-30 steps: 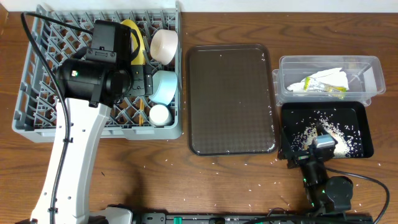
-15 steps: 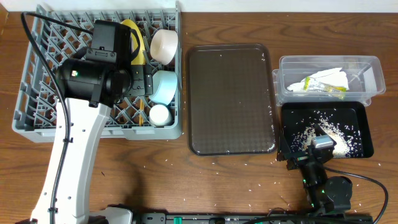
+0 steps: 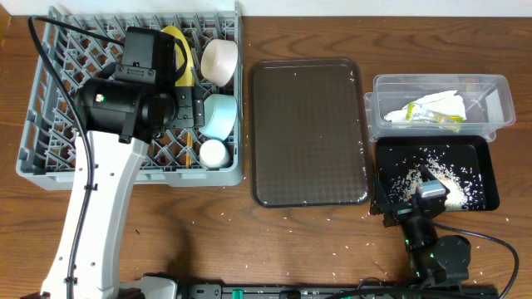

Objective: Sort waste into correct bins and load items into the dishwasher

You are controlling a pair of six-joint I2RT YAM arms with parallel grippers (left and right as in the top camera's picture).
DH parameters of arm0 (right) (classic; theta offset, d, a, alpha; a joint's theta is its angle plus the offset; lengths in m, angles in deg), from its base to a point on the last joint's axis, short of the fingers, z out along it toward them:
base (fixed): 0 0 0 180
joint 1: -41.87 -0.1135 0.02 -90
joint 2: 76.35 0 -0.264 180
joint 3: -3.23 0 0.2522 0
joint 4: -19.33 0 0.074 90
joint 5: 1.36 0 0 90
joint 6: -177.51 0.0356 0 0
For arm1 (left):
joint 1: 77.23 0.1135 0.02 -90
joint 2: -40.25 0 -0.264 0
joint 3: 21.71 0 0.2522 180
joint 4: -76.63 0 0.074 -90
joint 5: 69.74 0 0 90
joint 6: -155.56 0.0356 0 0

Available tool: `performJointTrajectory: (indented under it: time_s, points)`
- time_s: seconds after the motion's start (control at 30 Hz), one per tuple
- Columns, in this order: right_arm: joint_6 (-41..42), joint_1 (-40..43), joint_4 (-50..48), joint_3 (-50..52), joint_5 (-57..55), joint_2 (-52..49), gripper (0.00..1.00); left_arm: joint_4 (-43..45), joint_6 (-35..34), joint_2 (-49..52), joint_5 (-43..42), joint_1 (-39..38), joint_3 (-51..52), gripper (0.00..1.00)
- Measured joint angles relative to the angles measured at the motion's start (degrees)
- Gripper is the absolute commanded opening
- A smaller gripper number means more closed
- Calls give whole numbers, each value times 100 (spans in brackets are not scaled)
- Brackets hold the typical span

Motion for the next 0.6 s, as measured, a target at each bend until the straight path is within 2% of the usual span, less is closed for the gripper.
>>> performJointTrajectory:
  time_s: [0.47,0.6]
  points:
    - [0,0,0,0,2,0,99,20,0,-4,0,0,0,87]
    - [0,0,0,0,0,0,99,568,-2,-173,-4,0,87,87]
